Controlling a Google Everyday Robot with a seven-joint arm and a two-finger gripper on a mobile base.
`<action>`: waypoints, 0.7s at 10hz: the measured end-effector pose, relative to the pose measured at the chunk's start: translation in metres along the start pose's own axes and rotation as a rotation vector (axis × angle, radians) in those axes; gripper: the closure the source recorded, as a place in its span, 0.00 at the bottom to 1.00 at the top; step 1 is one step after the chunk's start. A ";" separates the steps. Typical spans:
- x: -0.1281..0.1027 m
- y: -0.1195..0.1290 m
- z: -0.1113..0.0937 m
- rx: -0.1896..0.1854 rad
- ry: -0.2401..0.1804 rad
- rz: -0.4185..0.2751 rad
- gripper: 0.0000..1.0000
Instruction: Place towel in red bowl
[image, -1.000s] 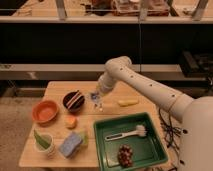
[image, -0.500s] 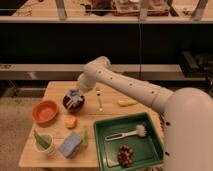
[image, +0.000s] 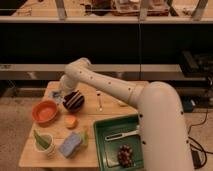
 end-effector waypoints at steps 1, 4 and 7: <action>-0.010 -0.005 0.006 -0.001 -0.025 -0.025 0.94; -0.028 -0.010 0.020 -0.017 -0.075 -0.075 0.94; -0.047 -0.007 0.032 -0.032 -0.087 -0.097 0.69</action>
